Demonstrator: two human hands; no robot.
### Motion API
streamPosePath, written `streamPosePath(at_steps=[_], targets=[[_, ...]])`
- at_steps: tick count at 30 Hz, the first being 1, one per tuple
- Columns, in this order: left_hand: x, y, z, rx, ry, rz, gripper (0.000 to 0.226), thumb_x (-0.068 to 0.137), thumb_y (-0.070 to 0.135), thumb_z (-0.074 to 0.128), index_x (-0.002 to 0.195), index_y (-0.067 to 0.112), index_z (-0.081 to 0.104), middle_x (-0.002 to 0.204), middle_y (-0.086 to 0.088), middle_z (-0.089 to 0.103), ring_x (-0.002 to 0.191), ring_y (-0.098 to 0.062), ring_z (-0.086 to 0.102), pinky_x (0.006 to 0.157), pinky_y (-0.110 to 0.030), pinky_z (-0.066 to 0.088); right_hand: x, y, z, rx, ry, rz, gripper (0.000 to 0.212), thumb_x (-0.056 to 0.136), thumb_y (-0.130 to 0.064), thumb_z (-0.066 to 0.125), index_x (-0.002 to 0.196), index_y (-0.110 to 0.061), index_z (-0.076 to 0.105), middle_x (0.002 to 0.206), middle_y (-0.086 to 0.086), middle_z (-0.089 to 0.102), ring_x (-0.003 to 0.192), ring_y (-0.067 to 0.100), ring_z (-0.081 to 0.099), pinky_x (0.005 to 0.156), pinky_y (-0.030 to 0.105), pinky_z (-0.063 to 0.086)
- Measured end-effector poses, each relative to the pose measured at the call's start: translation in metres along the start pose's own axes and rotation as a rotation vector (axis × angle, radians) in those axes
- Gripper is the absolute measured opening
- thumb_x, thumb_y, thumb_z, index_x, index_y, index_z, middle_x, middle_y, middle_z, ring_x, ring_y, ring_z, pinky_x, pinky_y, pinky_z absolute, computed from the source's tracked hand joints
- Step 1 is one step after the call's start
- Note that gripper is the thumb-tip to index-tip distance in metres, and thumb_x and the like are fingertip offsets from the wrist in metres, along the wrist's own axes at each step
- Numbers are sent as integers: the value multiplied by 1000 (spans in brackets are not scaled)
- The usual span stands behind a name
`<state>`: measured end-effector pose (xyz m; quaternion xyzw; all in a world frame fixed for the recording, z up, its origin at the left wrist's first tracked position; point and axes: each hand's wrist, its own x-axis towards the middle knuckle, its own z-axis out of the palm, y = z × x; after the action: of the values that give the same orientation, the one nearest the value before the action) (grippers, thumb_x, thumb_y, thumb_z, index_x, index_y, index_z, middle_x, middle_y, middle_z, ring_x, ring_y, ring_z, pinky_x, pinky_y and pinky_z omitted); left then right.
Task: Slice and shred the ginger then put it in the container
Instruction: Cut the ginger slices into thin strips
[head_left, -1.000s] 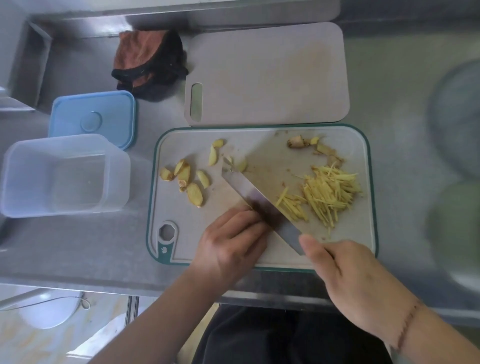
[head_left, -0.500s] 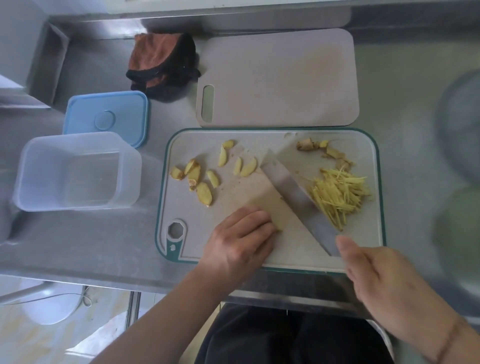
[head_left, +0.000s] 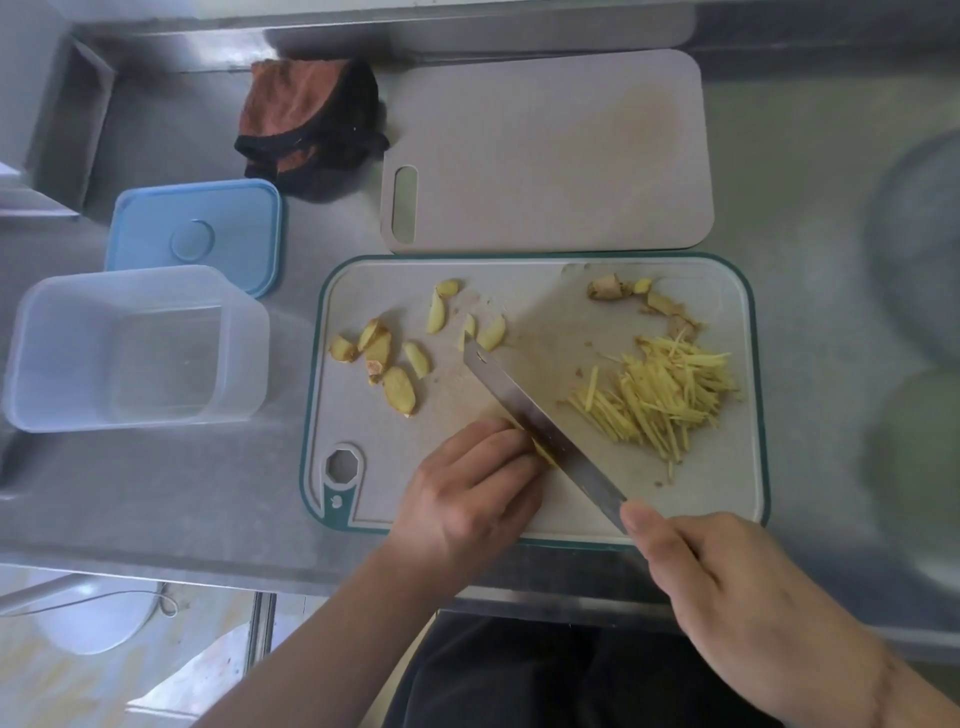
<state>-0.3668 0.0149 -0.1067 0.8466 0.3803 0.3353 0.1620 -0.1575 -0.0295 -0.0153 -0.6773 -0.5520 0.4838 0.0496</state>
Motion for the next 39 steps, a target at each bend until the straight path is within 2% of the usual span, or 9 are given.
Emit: streamPosePath(at_steps=[3, 15, 17, 19, 22, 27, 32, 36, 39], targets=[[0, 0, 0, 2, -1, -4, 4, 86, -2, 78, 89, -4, 76, 95, -16, 71, 92, -31, 69, 84, -39, 58, -1, 0, 1, -6, -28, 7, 74, 72, -83, 15, 55, -14, 35, 45, 3, 38, 43, 10, 37, 46, 19, 30], [-1, -2, 3, -9, -3, 1, 4, 88, -1, 77, 89, -4, 77, 95, -15, 73, 95, -29, 71, 84, -40, 58, -2, -7, 6, -29, -31, 60, 75, 64, -86, 7, 52, -21, 43, 43, -2, 42, 44, 10, 41, 49, 22, 32], [0, -2, 3, -13, -7, 3, 5, 89, 0, 77, 90, -4, 77, 97, -15, 74, 97, -29, 71, 85, -39, 58, 7, -13, 11, -53, -11, 48, 79, 69, -84, 7, 48, -14, 36, 42, -3, 44, 44, 11, 42, 50, 24, 34], [0, -3, 3, -19, -10, 2, 6, 89, 2, 77, 90, -4, 77, 97, -15, 74, 98, -29, 71, 86, -38, 58, 20, -23, 16, -64, 29, 15, 75, 78, -78, 8, 46, -15, 33, 39, -2, 42, 42, 11, 41, 49, 24, 35], [0, -3, 2, -15, -5, -14, 5, 87, 1, 79, 89, -3, 77, 94, -14, 73, 93, -28, 70, 83, -39, 58, 37, -31, 14, -16, 65, -16, 65, 77, -73, 19, 45, -18, 33, 37, -1, 37, 39, 10, 39, 46, 24, 33], [-2, -2, 1, 5, -28, -18, 7, 90, 5, 76, 89, -2, 76, 95, -13, 72, 91, -28, 69, 82, -39, 58, 27, -7, 4, 25, 66, 29, 76, 77, -83, 13, 49, -14, 31, 42, 3, 31, 39, 10, 31, 47, 36, 34], [-5, -3, 2, 5, -15, -22, 8, 89, 4, 77, 90, -3, 77, 97, -16, 72, 94, -31, 70, 82, -42, 58, 12, -7, 4, 41, 3, -7, 75, 74, -83, 18, 53, -11, 30, 43, 3, 29, 39, 11, 29, 45, 25, 24], [-6, -3, 2, 5, -3, -10, 4, 87, 1, 77, 88, -3, 76, 94, -16, 71, 91, -32, 70, 81, -42, 58, 3, -4, 8, 16, -11, 2, 77, 72, -84, 15, 58, -11, 36, 45, 5, 36, 43, 10, 36, 48, 28, 32], [-6, -3, 2, 1, -1, -7, 4, 87, 1, 77, 87, -3, 76, 93, -15, 72, 91, -31, 70, 82, -42, 58, 0, -2, 10, -10, 2, 7, 76, 71, -85, 13, 60, -14, 37, 46, 3, 34, 44, 10, 36, 48, 26, 30]])
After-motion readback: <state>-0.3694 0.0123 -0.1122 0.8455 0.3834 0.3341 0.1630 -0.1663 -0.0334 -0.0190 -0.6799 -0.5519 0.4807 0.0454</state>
